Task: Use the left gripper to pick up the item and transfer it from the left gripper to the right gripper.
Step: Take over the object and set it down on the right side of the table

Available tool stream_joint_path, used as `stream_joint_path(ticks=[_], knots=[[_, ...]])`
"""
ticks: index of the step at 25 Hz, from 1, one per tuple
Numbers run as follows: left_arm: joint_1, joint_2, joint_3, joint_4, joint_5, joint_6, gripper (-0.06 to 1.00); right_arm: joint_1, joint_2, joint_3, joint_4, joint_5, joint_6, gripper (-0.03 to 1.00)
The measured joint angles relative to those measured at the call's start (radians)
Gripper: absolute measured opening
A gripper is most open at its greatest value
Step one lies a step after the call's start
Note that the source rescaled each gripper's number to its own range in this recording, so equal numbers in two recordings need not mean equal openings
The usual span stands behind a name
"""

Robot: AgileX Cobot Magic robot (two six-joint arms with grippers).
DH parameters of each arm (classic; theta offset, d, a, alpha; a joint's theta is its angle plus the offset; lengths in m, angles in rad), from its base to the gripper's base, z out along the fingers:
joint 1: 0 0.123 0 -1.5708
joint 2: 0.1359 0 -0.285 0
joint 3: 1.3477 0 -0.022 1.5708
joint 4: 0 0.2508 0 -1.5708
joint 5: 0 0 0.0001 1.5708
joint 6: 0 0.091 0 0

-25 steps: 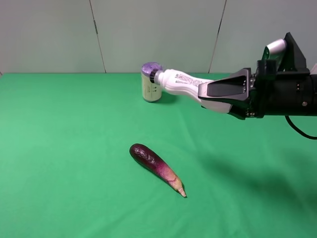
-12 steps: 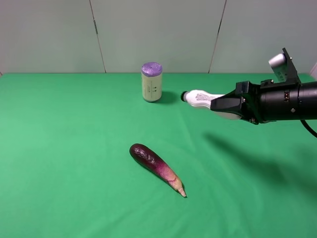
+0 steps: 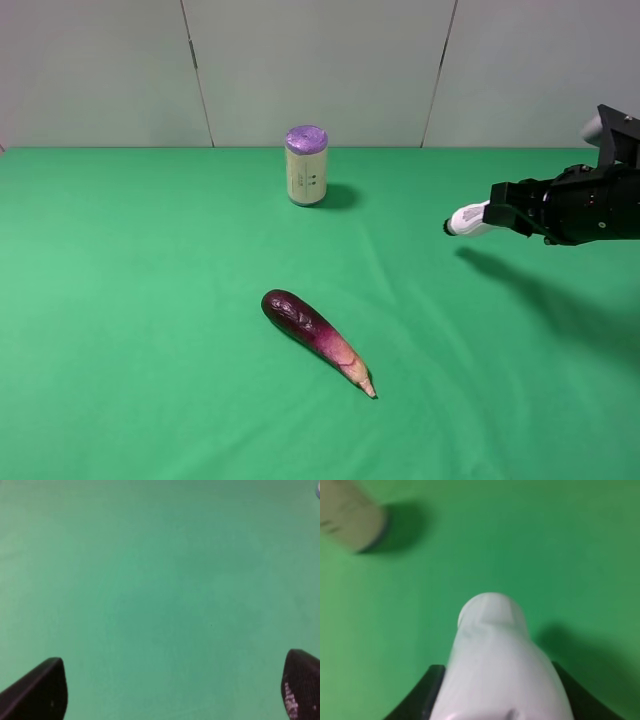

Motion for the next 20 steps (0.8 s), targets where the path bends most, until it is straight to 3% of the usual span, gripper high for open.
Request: stream_joint_path(ticks=[20], knots=[[0.002, 0.0, 0.0, 0.0, 0.0, 0.0, 0.74, 0.0, 0.0, 0.062, -0.068, -0.05, 0.0, 0.02]])
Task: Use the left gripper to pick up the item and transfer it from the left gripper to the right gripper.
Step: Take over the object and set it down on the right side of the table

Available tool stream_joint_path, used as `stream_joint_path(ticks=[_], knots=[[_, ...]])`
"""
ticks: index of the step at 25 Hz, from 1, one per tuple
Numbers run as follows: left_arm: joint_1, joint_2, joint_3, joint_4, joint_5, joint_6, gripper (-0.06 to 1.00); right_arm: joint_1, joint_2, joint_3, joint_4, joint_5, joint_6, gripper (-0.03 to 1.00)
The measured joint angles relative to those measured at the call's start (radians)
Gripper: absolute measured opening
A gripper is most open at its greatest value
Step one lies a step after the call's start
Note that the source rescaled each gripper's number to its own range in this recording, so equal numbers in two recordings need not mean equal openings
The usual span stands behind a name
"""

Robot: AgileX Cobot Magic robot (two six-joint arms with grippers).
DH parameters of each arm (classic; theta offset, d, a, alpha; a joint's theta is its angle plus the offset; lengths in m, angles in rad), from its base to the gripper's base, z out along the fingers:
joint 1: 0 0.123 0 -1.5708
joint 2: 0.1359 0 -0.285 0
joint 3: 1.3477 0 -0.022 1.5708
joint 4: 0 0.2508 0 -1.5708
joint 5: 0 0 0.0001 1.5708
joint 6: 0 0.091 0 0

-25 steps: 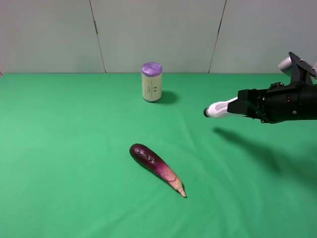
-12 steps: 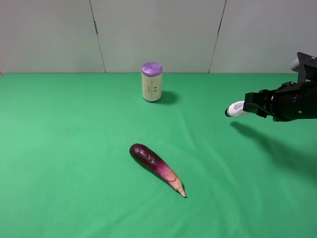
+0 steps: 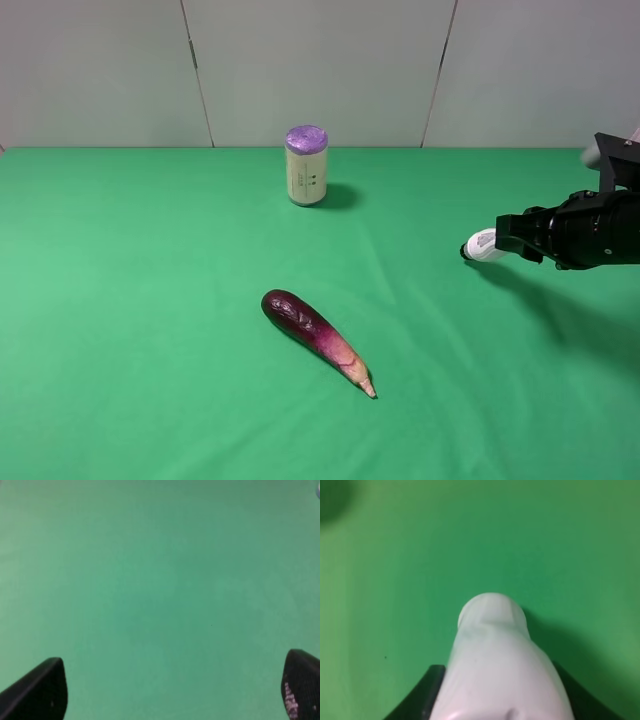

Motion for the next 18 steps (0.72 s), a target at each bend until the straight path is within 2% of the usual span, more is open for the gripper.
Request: stream_joint_path(ticks=[8, 18], knots=[[0.0, 0.0, 0.0, 0.0, 0.0, 0.0, 0.74, 0.0, 0.0, 0.0, -0.097, 0.075, 0.0, 0.02], [0.0, 0.0, 0.0, 0.0, 0.0, 0.0, 0.74, 0.0, 0.0, 0.0, -0.171, 0.077, 0.023, 0.02]])
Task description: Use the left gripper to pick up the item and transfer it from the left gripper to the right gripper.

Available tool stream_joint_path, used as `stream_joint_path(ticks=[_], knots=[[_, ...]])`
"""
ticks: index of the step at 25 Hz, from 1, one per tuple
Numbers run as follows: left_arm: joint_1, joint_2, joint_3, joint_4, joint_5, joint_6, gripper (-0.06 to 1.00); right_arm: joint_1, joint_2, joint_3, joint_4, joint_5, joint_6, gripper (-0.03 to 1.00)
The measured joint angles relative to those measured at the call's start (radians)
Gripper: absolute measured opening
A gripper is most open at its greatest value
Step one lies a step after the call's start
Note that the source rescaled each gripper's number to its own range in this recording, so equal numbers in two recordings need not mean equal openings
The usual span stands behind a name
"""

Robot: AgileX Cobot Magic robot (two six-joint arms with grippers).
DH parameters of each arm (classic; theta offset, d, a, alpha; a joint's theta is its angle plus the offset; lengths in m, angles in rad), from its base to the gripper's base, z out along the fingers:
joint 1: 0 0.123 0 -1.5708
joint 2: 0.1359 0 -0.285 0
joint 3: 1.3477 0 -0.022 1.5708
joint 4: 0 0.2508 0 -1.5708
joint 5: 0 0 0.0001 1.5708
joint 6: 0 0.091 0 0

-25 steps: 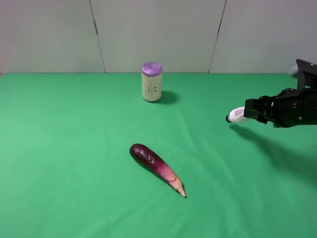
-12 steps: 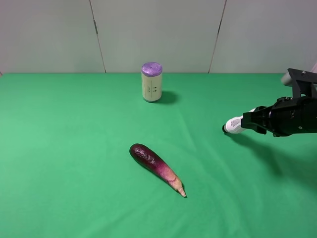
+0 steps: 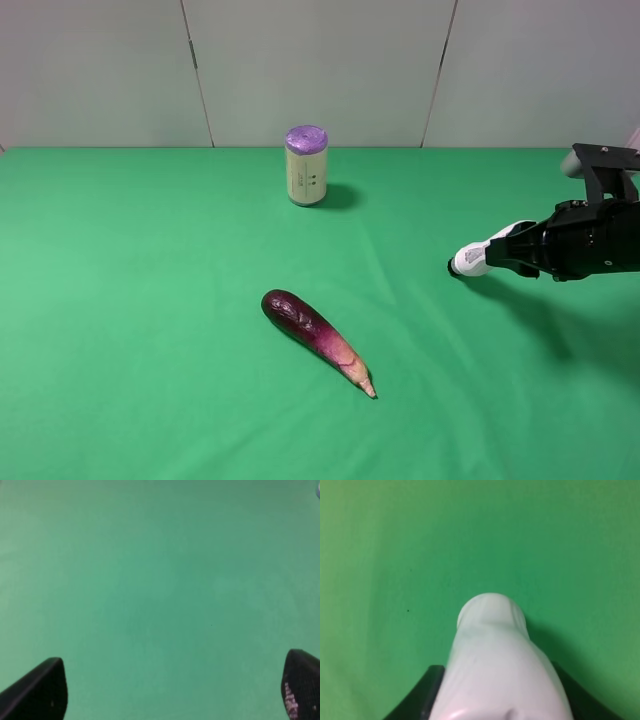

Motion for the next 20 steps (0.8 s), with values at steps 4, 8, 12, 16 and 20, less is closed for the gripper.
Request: stream_joint_path(ticks=[4, 8, 12, 16, 20], knots=[[0.0, 0.0, 0.0, 0.0, 0.0, 0.0, 0.74, 0.0, 0.0, 0.0, -0.012, 0.001, 0.0, 0.02], [0.0, 0.0, 0.0, 0.0, 0.0, 0.0, 0.74, 0.0, 0.0, 0.0, -0.018, -0.005, 0.031, 0.56], [0.0, 0.0, 0.0, 0.0, 0.0, 0.0, 0.74, 0.0, 0.0, 0.0, -0.022, -0.031, 0.07, 0.94], [0.0, 0.0, 0.0, 0.0, -0.003, 0.0, 0.74, 0.0, 0.0, 0.0, -0.023, -0.031, 0.076, 0.98], [0.0, 0.0, 0.0, 0.0, -0.003, 0.0, 0.74, 0.0, 0.0, 0.0, -0.023, -0.031, 0.077, 0.99]])
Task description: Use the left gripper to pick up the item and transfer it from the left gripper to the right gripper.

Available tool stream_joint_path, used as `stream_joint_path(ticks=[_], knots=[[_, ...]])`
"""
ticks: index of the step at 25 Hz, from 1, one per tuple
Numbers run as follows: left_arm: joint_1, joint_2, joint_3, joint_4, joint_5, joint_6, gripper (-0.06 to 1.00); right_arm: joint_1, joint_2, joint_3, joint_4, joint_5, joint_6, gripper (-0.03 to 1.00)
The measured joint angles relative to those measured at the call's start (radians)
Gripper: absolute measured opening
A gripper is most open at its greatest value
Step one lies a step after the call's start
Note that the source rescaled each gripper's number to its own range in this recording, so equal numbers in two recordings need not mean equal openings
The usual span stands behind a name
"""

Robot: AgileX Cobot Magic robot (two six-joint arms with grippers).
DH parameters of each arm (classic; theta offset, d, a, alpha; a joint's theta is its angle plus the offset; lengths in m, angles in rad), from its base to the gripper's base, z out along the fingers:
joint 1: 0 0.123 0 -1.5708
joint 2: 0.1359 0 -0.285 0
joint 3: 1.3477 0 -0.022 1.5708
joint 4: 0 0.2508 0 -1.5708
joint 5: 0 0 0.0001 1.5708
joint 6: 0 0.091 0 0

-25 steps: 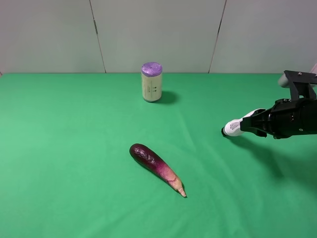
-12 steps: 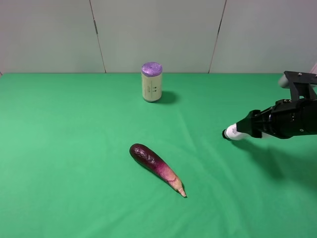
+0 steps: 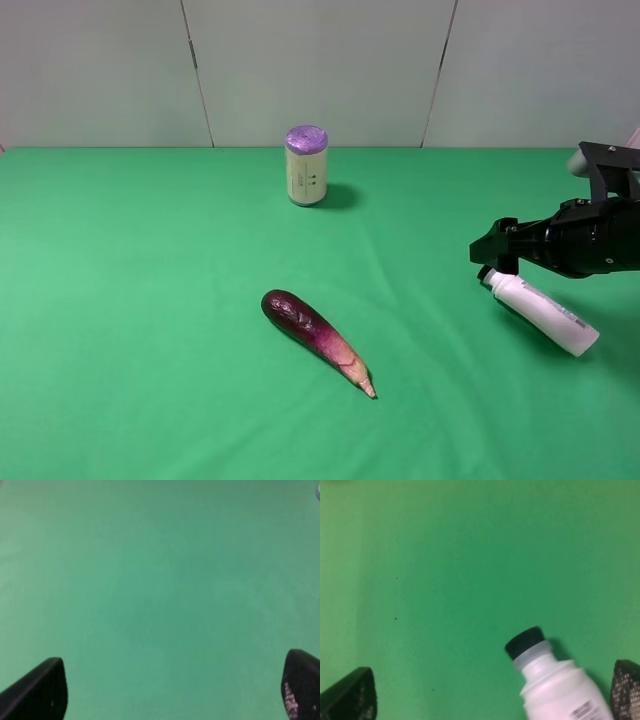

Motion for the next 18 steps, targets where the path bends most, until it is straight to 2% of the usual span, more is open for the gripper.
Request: stream_joint_path(ticks=[18], knots=[[0.0, 0.0, 0.0, 0.0, 0.0, 0.0, 0.74, 0.0, -0.044, 0.0, -0.031, -0.002, 0.004, 1.0]])
